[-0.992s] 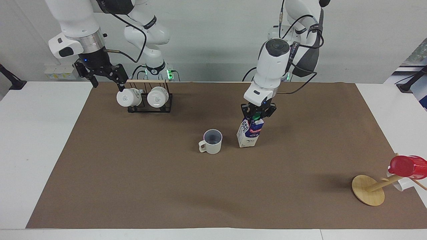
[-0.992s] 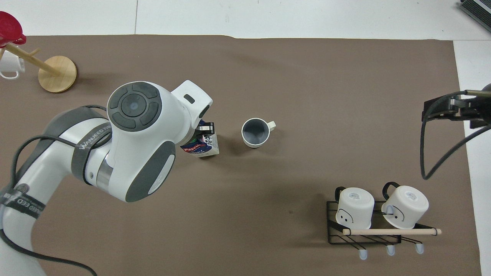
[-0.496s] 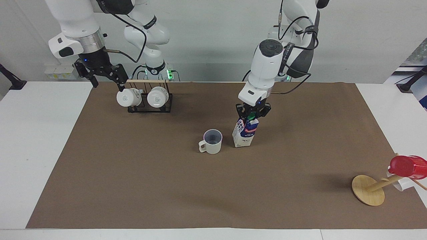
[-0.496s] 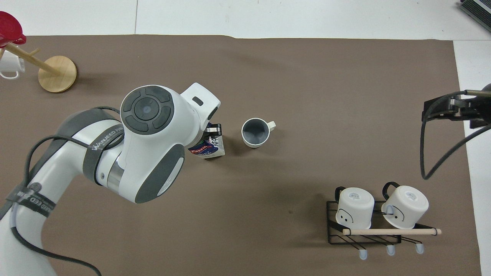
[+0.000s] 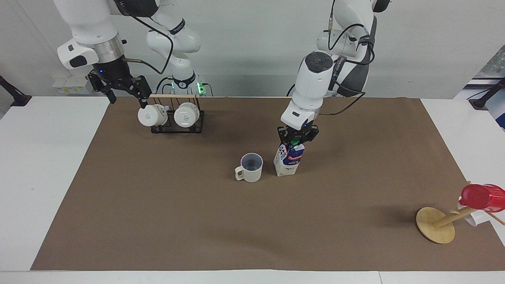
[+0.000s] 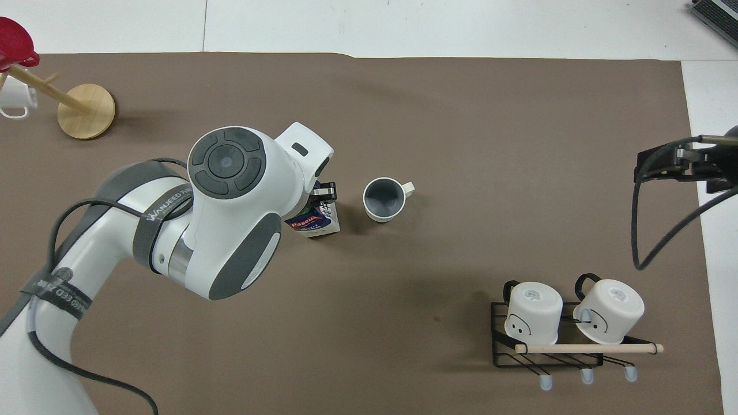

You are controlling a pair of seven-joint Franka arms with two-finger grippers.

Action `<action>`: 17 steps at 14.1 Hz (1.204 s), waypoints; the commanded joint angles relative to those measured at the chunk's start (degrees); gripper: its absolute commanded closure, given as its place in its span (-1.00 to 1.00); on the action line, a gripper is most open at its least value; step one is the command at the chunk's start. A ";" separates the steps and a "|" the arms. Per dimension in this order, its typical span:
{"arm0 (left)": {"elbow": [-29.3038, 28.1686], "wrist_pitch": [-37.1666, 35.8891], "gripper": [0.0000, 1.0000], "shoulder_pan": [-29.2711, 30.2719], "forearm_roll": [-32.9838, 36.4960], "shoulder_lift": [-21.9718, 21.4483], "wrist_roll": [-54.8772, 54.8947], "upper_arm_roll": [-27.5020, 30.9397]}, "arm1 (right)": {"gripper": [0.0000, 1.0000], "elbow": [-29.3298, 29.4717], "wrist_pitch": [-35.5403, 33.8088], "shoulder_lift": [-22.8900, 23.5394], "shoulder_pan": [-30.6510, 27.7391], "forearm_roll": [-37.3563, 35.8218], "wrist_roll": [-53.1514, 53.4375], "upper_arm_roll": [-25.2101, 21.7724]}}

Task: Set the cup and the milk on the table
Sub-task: 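Carry the milk carton with the left gripper beside the white cup, then release the carton and pull the left gripper back toward rest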

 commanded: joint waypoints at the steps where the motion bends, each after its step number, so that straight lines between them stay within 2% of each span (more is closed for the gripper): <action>1: 2.94 -2.28 -1.00 -1.07 1.61 0.64 -1.50 0.87 | -1.00 0.51 -0.30 0.15 -0.61 1.29 -1.59 -0.01; 5: 6.73 -13.78 -1.00 -0.02 1.43 -6.46 0.51 1.65 | -1.00 0.51 -0.30 0.15 -0.61 1.29 -1.59 -0.01; 9: 6.73 -23.37 -1.00 6.56 1.43 -12.62 14.37 1.83 | -1.00 0.51 -0.30 0.15 -0.70 1.29 -1.59 -0.01; 13: 6.73 -28.56 -1.00 15.09 1.43 -16.93 24.85 1.84 | -1.00 0.51 -0.30 0.15 -0.70 1.29 -1.59 -0.01; 17: 6.64 -30.24 -1.00 17.30 0.73 -19.05 28.82 1.92 | -1.00 0.51 -0.30 0.15 -0.70 1.29 -1.59 -0.01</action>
